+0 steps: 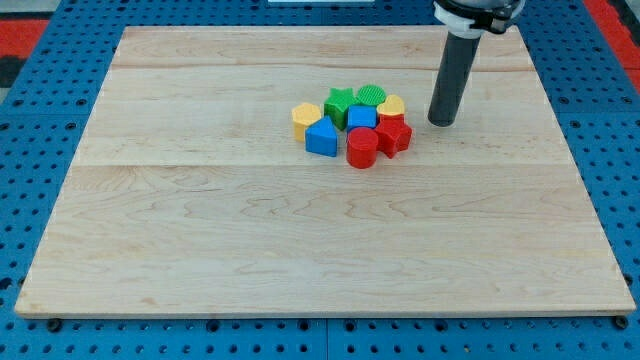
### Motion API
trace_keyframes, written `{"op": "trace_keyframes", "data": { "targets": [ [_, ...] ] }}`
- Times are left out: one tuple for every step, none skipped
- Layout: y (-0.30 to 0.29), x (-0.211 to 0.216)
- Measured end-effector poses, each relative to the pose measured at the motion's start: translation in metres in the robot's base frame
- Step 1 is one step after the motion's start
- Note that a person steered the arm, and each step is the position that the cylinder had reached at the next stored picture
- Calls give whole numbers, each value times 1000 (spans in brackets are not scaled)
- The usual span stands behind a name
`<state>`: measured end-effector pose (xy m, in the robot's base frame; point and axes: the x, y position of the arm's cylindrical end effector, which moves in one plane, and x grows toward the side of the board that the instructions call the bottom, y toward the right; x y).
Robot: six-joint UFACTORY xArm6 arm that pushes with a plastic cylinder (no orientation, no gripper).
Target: Place the arm at the center of the board
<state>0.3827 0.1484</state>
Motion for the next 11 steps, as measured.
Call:
{"op": "trace_keyframes", "data": {
  "targets": [
    [9,20],
    [9,51],
    [-6,88],
    [-32,110],
    [-50,110],
    [-107,110],
    [-155,110],
    [-182,109],
    [-178,88],
    [-166,64],
    [-154,63]
  ]
}}
